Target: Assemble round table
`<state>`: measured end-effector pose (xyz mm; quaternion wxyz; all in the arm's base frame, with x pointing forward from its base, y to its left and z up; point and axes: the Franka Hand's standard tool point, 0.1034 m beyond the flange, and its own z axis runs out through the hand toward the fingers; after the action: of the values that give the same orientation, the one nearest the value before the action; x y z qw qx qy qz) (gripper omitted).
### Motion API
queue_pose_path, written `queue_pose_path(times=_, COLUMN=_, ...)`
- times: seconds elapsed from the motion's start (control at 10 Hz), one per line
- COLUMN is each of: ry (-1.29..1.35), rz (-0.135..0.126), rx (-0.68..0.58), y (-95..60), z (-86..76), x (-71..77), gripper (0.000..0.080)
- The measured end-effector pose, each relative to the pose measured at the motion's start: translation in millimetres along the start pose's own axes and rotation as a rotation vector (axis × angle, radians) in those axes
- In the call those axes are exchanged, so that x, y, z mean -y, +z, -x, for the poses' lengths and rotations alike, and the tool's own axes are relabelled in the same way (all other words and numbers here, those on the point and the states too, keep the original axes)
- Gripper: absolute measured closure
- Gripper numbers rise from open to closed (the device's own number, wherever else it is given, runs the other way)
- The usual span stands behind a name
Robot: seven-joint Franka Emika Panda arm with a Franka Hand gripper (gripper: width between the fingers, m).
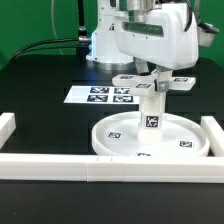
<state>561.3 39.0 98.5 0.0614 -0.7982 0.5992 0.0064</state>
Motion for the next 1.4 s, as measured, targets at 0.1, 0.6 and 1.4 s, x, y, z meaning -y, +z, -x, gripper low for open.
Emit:
queue_pose_path(times=0.1, ry=0.065, rz=-0.002, rx=0.004, y=0.1, z=-0.1, x=0.0, gripper=0.0350)
queue_pose_path(times=0.6, ry=0.597, rz=-0.045, rx=0.030, y=0.4, z=-0.2, x=-0.7, gripper=0.0350)
queue_pose_path(times=1.4, ry=0.877, rz=-0.059, rx=0.093, y=-4.9, z=-0.9, x=1.3, gripper=0.0155)
